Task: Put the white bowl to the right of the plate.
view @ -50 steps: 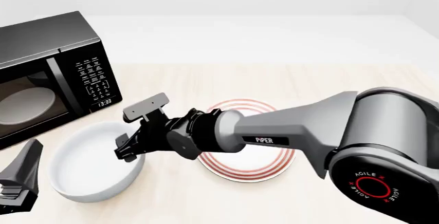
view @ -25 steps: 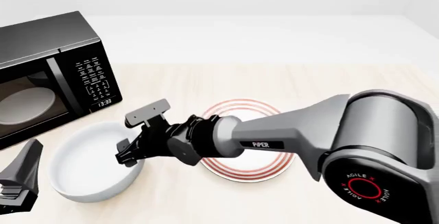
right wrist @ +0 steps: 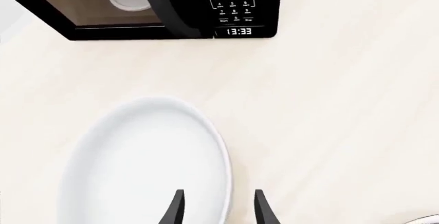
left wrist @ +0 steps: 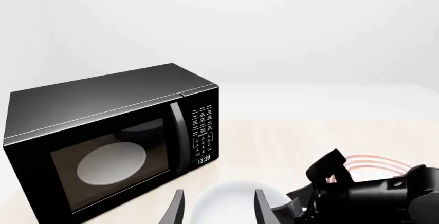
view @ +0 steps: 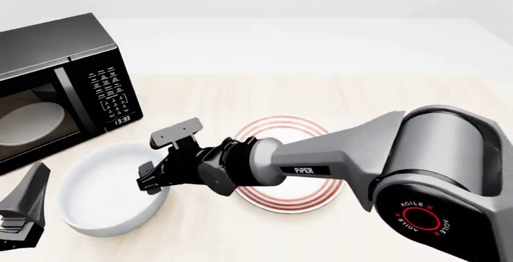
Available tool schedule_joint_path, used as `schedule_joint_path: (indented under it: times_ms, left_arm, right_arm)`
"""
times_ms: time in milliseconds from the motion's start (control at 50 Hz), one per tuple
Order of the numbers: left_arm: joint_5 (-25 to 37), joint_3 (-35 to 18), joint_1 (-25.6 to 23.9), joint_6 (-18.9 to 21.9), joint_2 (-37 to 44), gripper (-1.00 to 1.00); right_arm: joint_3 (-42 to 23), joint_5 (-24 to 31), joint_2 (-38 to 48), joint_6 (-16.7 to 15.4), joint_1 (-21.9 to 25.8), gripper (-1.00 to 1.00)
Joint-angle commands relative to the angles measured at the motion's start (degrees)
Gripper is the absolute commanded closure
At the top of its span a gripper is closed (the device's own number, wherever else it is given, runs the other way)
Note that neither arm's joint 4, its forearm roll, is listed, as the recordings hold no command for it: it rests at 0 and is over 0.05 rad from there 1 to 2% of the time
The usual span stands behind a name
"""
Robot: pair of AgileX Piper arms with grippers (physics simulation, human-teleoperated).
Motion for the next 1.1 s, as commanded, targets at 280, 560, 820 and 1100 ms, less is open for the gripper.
schedule_joint_path:
  times_ms: [280,560,820,1100]
  left_arm:
    - [0.0,0.0,0.0,0.0,0.0,-1.00]
    - [0.0,0.0,0.0,0.0,0.0,-1.00]
    - [0.0,0.0,0.0,0.0,0.0,-1.00]
    - [0.0,0.0,0.0,0.0,0.0,-1.00]
  right_arm:
    - [0.9,0.0,0.5,-0.6,-0.5,1.00]
    - [5.7,3.8,-11.7,-6.3,-2.6,1.00]
    - [10.7,6.3,-22.6,-11.2,-5.9,1.00]
    - [16.7,6.6,-31.4,-14.0,-13.1,1.00]
